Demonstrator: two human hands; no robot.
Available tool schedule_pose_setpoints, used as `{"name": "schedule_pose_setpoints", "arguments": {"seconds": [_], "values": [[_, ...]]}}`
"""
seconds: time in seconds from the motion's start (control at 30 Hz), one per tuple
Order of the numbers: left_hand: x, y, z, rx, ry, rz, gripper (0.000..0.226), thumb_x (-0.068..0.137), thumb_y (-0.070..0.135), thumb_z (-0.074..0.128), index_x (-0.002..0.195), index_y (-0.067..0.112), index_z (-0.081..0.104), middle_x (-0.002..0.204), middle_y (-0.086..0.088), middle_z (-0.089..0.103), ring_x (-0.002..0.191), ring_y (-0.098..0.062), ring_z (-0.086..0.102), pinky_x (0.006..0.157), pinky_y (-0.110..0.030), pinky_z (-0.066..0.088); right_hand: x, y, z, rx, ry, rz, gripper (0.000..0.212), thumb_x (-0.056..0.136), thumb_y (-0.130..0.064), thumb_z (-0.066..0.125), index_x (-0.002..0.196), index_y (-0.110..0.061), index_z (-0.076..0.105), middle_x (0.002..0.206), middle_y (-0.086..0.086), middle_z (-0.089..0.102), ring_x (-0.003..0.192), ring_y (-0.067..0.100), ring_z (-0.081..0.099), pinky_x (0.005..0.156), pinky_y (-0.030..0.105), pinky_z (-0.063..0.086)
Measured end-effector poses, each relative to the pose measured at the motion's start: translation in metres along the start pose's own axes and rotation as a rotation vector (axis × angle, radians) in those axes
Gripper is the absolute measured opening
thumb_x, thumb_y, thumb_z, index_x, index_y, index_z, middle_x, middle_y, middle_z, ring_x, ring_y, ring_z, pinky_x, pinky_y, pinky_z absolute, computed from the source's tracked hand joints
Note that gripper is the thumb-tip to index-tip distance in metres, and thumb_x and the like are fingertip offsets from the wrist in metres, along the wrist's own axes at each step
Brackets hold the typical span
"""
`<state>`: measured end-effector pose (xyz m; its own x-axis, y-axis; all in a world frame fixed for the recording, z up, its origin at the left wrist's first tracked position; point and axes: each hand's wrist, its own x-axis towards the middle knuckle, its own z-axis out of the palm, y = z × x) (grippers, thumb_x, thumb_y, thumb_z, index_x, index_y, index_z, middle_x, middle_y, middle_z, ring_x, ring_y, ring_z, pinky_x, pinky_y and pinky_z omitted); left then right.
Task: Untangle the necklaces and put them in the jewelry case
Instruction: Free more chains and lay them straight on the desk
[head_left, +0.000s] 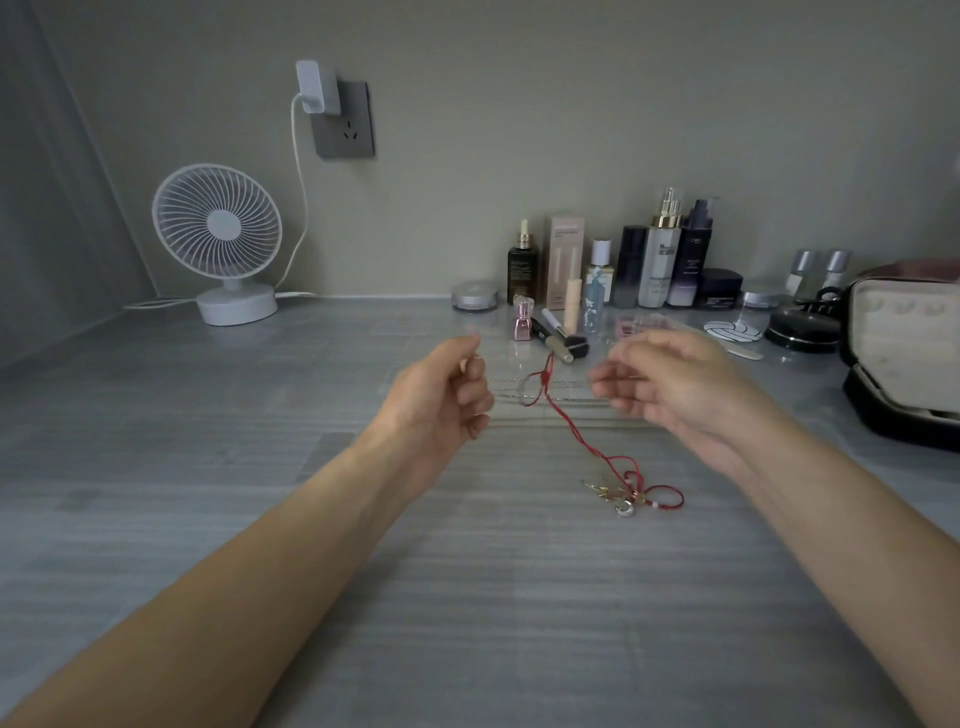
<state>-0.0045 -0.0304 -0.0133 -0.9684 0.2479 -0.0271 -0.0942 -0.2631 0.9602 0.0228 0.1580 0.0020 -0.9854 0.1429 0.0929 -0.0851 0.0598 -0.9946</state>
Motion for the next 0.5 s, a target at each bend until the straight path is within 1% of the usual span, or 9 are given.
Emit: {"name": "schedule_pose_setpoints", "arguments": {"seconds": [0.03,0.1,0.17,0.2,0.27,0.33,0.43,0.5], "values": [[0.0005,-0.0008,-0.0010,0.032,-0.009,-0.011,0.035,0.089,0.034,0.045,0.057,0.021,0.041,0.041,0.009,0.028,0.047,-0.011,0.032,0.058,-0.026,0.028,-0.0001,-0.0028,-0.0008,0.126,-0.019,0.021,0.018,0.092,-0.007,0.047,0.077,-0.011,0.056,0.070,0.005,0.069,0.062,0.013,0.065,0.062,0.024,0.050],[0.0012,-0.0024,-0.0019,0.094,-0.026,-0.040,0.036,0.089,0.035,0.045,0.056,0.021,0.046,0.041,0.009,0.026,0.047,-0.011,0.030,0.057,-0.026,0.027,0.0006,-0.0058,-0.0033,0.324,-0.056,0.054,0.021,0.093,-0.009,0.043,0.075,-0.012,0.054,0.057,0.001,0.066,0.056,0.011,0.064,0.059,0.023,0.052],[0.0013,-0.0042,-0.0018,0.143,-0.041,-0.074,0.040,0.088,0.037,0.046,0.051,0.021,0.047,0.041,0.008,0.027,0.048,-0.012,0.030,0.057,-0.027,0.028,0.0027,-0.0050,-0.0055,0.427,-0.071,0.072,0.023,0.094,-0.011,0.041,0.074,-0.012,0.052,0.042,-0.003,0.054,0.046,0.010,0.058,0.059,0.024,0.053],[0.0013,-0.0046,-0.0015,0.149,-0.046,-0.087,0.041,0.088,0.037,0.046,0.049,0.021,0.044,0.042,0.007,0.029,0.048,-0.012,0.032,0.058,-0.027,0.028,0.0039,-0.0040,-0.0062,0.438,-0.070,0.073,0.023,0.094,-0.012,0.040,0.073,-0.013,0.050,0.038,-0.005,0.045,0.041,0.009,0.051,0.061,0.026,0.052],[0.0012,-0.0042,-0.0009,0.110,-0.046,-0.091,0.041,0.088,0.035,0.046,0.050,0.021,0.037,0.043,0.006,0.037,0.050,-0.014,0.037,0.060,-0.029,0.032,0.0046,-0.0027,-0.0071,0.413,-0.062,0.066,0.022,0.093,-0.013,0.040,0.073,-0.014,0.048,0.036,-0.008,0.031,0.036,0.007,0.036,0.061,0.027,0.050],[0.0010,-0.0028,-0.0004,0.007,-0.041,-0.077,0.040,0.089,0.032,0.045,0.052,0.020,0.034,0.044,0.005,0.041,0.052,-0.014,0.046,0.065,-0.030,0.039,0.0041,-0.0027,-0.0065,0.361,-0.061,0.057,0.023,0.092,-0.014,0.040,0.070,-0.015,0.046,0.035,-0.009,0.025,0.033,0.006,0.026,0.058,0.027,0.045],[0.0007,-0.0006,0.0007,-0.195,-0.044,-0.049,0.042,0.089,0.027,0.046,0.048,0.019,0.040,0.039,0.004,0.036,0.048,-0.014,0.055,0.069,-0.031,0.048,0.0023,-0.0022,-0.0052,0.233,-0.074,0.028,0.024,0.091,-0.015,0.049,0.067,-0.016,0.050,0.034,-0.009,0.025,0.032,0.006,0.023,0.056,0.026,0.039],[0.0010,0.0000,0.0008,-0.280,-0.046,-0.039,0.039,0.089,0.024,0.046,0.051,0.018,0.043,0.038,0.005,0.035,0.045,-0.012,0.052,0.065,-0.029,0.052,0.0003,-0.0012,-0.0047,0.150,-0.080,0.007,0.019,0.089,-0.014,0.055,0.070,-0.015,0.056,0.036,-0.009,0.028,0.034,0.006,0.024,0.056,0.026,0.039]]}}
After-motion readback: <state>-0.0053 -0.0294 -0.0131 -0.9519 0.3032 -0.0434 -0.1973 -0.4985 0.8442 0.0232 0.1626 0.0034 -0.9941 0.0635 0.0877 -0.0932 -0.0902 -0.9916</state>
